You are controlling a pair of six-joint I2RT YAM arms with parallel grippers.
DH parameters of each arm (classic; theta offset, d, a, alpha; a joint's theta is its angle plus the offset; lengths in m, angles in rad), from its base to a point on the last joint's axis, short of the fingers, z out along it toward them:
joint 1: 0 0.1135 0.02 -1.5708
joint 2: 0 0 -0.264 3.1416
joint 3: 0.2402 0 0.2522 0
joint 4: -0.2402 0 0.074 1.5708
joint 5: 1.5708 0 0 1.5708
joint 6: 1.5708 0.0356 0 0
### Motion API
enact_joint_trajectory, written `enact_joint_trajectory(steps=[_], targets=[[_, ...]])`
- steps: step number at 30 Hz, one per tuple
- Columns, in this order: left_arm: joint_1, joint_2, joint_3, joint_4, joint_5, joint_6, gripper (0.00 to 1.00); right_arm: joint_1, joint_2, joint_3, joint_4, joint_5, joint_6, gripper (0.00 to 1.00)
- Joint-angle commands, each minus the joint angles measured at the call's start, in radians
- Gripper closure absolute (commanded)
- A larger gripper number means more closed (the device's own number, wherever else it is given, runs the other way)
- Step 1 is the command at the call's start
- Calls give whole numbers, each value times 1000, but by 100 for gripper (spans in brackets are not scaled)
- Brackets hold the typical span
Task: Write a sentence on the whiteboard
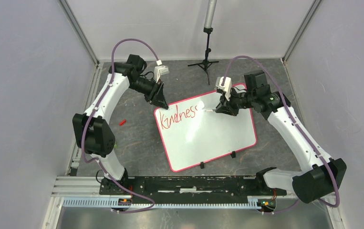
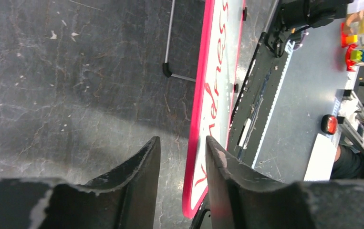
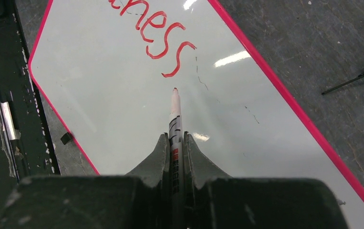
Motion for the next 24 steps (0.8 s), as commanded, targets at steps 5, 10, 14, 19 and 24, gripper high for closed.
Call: enact_joint_trajectory(steps=[5, 10, 14, 19, 24], targets=[[5, -66, -168, 169, 157, -126, 54, -33, 3, 69, 5, -39, -3, 100], [5, -30, -144, 121, 168, -94, 79, -39, 11, 72, -2, -39, -10, 100], [5, -6, -116, -2, 162, 18, 97, -52, 9, 81, -31, -24, -42, 100], [5, 17, -64, -214, 102, 186, 97, -75, 10, 80, -68, -28, -79, 100], [4, 24, -65, -280, 56, 229, 97, -75, 4, 63, -77, -58, -90, 100]])
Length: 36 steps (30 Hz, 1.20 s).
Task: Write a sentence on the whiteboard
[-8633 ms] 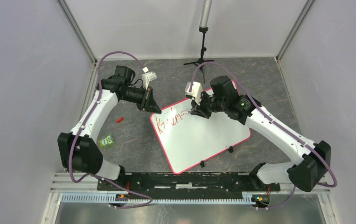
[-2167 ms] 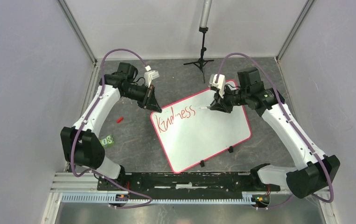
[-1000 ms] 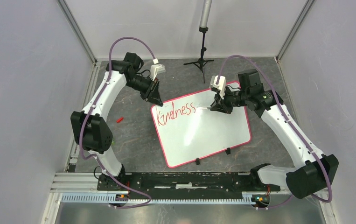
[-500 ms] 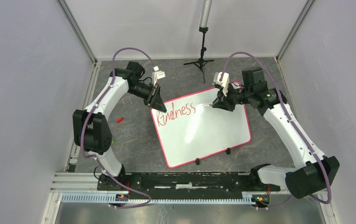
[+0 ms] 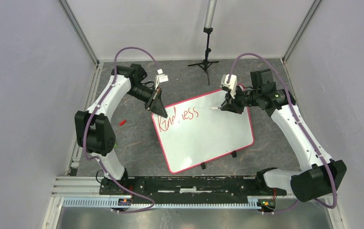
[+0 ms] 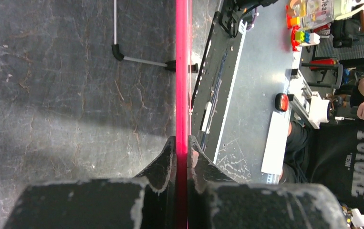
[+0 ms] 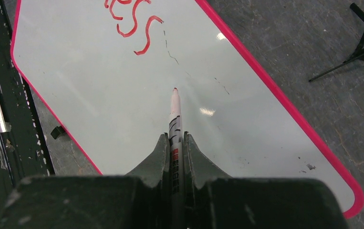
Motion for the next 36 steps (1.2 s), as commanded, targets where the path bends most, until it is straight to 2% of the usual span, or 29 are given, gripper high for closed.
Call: enact_joint_trajectory(steps=[1, 7, 11, 17, 36], targets=[[-4, 10, 19, -136, -102, 111, 97, -2, -3, 21, -12, -53, -26, 100], [-17, -1, -17, -18, -89, 21, 98, -1, -5, 21, 35, -95, 18, 100], [-18, -9, -27, 24, -99, -7, 98, 0, 2, 0, 96, -47, 54, 100], [-19, -1, -28, 33, -100, -7, 97, 13, -4, -44, 181, 7, 108, 100], [-20, -10, -35, 38, -104, -10, 98, 71, 14, -55, 226, 99, 131, 100]])
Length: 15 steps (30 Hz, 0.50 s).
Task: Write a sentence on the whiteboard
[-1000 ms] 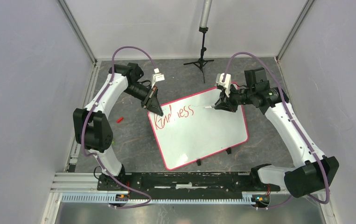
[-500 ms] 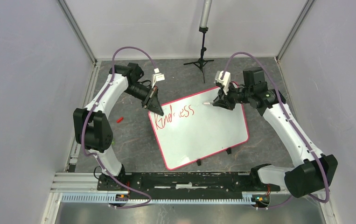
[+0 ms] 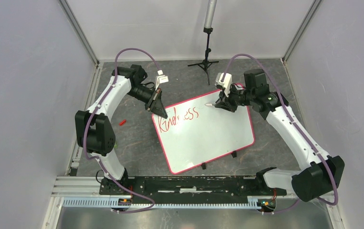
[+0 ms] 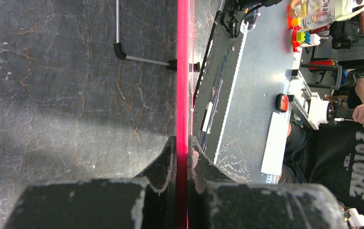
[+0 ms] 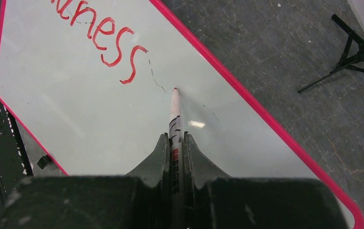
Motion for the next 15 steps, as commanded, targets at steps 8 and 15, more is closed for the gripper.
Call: enact_joint_trajectory(steps=[8, 15], targets=[[-20, -18, -24, 46, -88, -22, 97, 9, 6, -23, 48, 78, 7, 100], [-20, -15, -20, 45, -90, -23, 98, 10, -29, -59, -1, 83, -24, 100]])
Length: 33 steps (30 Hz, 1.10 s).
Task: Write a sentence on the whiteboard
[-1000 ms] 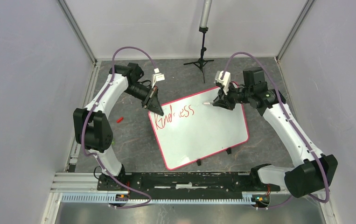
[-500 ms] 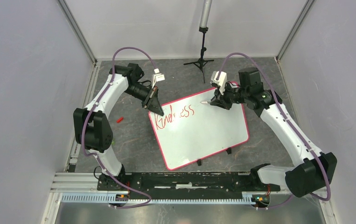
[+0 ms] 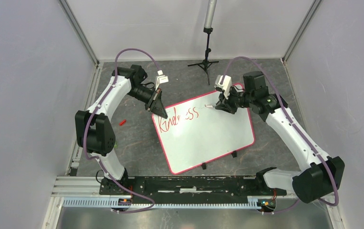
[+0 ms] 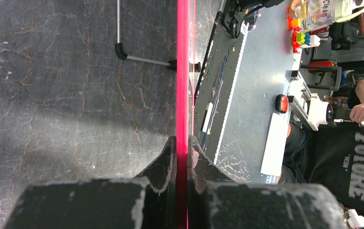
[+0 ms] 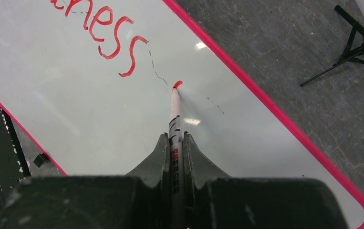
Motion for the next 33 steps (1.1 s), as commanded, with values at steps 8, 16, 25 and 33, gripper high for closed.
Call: enact_joint_trajectory(steps=[8, 16, 25, 33], targets=[[-20, -11, -14, 36, -88, -16, 98, 16, -55, -77, -56, 9, -38, 100], [-20, -16, -16, 36, -89, -16, 98, 16, -9, 6, -22, 37, -4, 100], [-20, -17, -19, 36, -97, -13, 98, 6, 23, 63, 3, 86, 13, 100], [-20, -11, -15, 42, -98, -18, 98, -12, 2, 36, -22, 99, -11, 100]])
